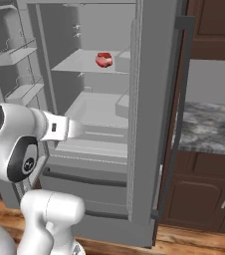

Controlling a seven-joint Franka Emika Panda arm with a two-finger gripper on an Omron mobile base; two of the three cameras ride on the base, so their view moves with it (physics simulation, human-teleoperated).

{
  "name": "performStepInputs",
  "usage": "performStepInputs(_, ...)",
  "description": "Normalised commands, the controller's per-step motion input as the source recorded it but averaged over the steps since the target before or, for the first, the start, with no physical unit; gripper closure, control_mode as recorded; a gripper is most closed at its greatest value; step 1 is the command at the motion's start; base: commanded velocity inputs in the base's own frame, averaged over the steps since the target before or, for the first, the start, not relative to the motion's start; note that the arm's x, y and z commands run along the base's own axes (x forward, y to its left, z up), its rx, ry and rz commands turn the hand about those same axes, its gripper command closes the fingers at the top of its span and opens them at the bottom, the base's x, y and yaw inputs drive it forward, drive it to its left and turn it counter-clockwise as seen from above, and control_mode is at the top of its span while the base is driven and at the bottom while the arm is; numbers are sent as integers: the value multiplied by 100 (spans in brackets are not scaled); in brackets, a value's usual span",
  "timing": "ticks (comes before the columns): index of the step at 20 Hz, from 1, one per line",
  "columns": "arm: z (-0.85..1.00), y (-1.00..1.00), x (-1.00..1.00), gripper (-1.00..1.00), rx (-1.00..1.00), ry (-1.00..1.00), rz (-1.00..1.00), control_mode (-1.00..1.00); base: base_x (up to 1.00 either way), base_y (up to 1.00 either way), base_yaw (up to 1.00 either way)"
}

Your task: Place the steak on the counter behind the older steak on the same shelf of the fridge to maintain FIFO order. Close the fridge door when finished.

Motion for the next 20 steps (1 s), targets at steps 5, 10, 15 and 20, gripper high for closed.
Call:
performStepInputs(5,-24,-100,-46,-100,39,-18,-18,-100,0,0,0)
performStepInputs(10,-58,-100,-95,-100,34,-31,-17,-100,0,0,0)
performStepInputs(15,-56,-100,-34,-100,24,-19,-11,-100,0,0,0)
performStepInputs(20,-46,-94,30,-100,25,-12,0,-100,0,0,0)
